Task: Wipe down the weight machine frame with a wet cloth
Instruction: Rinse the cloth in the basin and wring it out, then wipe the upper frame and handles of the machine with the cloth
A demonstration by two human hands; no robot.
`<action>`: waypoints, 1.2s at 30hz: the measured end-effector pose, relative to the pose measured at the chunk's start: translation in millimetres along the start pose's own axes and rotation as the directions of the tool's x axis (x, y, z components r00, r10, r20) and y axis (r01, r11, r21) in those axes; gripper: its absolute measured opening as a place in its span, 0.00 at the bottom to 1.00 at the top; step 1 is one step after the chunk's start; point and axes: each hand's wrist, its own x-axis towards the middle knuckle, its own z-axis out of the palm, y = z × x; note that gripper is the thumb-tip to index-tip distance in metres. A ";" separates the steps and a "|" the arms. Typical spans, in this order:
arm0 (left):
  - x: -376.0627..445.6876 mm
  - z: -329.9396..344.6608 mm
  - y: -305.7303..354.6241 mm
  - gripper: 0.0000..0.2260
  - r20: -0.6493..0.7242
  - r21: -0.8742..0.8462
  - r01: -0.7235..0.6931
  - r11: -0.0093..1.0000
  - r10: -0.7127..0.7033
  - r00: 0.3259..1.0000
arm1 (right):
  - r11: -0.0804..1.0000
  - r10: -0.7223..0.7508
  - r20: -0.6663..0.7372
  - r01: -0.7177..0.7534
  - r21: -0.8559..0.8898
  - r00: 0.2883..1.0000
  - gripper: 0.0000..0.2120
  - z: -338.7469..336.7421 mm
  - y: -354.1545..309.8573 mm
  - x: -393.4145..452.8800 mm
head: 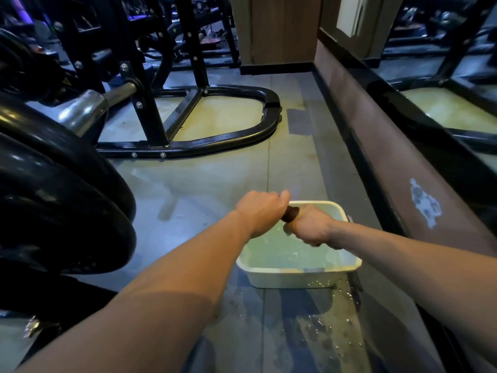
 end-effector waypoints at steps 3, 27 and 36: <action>7.6 4.4 -4.4 0.09 -0.022 0.050 -0.022 0.999 0.023 0.999 | 0.974 0.059 0.093 -0.078 0.212 0.994 0.03 4.1 2.4 3.0; -42.5 -88.2 86.4 0.36 0.394 -0.811 0.532 0.243 -0.444 0.805 | 0.460 0.439 0.230 -0.437 0.773 0.869 0.17 -58.2 -70.5 -81.0; -98.3 -268.2 92.1 0.18 0.553 -0.798 0.601 -0.046 -0.449 0.701 | -0.107 0.477 0.307 -0.292 0.950 0.824 0.18 -129.6 -149.5 -188.5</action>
